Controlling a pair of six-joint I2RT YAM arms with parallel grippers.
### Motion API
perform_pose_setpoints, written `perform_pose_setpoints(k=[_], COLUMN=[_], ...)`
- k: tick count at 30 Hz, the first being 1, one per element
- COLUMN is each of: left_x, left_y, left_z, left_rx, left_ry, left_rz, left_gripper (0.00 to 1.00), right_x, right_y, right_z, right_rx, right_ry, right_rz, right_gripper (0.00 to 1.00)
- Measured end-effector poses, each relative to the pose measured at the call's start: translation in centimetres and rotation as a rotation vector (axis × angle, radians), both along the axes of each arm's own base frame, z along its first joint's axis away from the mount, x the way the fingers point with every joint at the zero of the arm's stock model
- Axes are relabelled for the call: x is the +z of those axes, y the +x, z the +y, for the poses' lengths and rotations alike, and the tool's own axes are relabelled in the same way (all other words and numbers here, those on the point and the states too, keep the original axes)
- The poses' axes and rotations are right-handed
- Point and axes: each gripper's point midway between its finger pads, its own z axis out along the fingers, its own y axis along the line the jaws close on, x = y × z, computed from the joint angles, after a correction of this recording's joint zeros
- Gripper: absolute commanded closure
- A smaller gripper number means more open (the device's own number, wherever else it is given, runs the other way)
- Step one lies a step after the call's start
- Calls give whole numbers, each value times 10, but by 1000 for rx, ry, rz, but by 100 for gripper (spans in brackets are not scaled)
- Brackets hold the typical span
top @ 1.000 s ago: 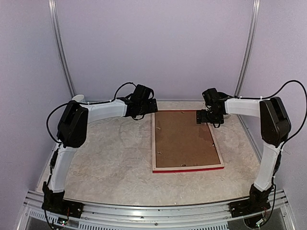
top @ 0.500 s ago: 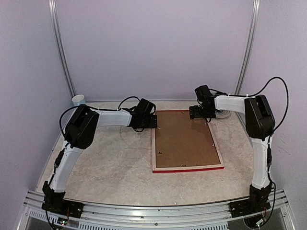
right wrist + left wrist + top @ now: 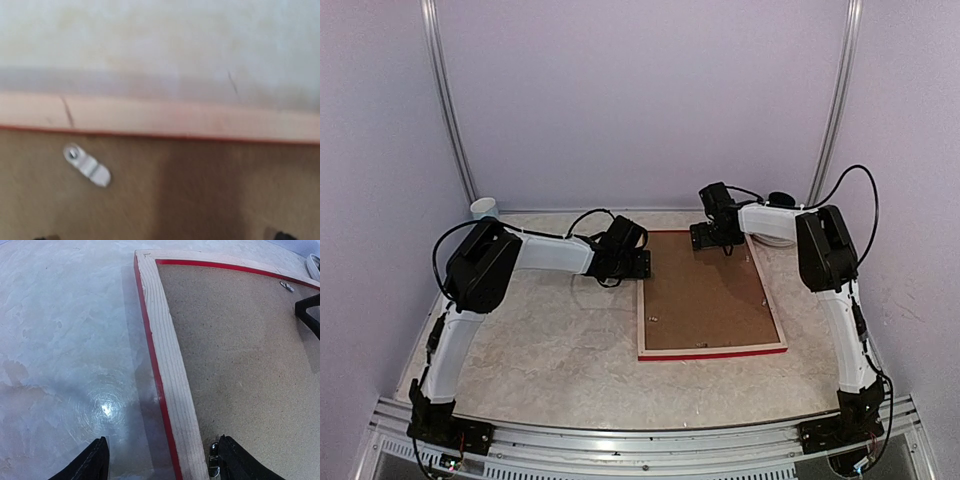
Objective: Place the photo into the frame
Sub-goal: Press the backboard onto the photo.
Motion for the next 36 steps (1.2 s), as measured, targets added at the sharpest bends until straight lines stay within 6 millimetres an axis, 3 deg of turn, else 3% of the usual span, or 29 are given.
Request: perform_pose_setpoints(k=[14, 17, 21, 24, 29, 32, 36], left_x=[5, 10, 28, 48, 79, 81, 65], left_y=[-2, -2, -2, -5, -22, -42, -60], left_z=[2, 2, -1, -6, -20, -22, -16], left_rx=[8, 6, -2, -12, -43, -64, -68], left_ry=[-10, -9, -22, -39, -57, -46, -11], left_rz=[0, -9, -37, -63, -105, -97, -63], left_gripper=[25, 24, 23, 22, 20, 20, 19], right_x=[6, 8, 17, 35, 57, 48, 26], right_y=[4, -4, -31, -57, -104, -134, -165], right_z=[2, 2, 1, 2, 12, 9, -9], right_rx=[-18, 1, 52, 98, 173, 198, 182], right_ry=[-71, -67, -57, -47, -37, -34, -46], right_rz=[-39, -20, 28, 43, 43, 81, 141], right_gripper=[1, 1, 1, 1, 1, 1, 1])
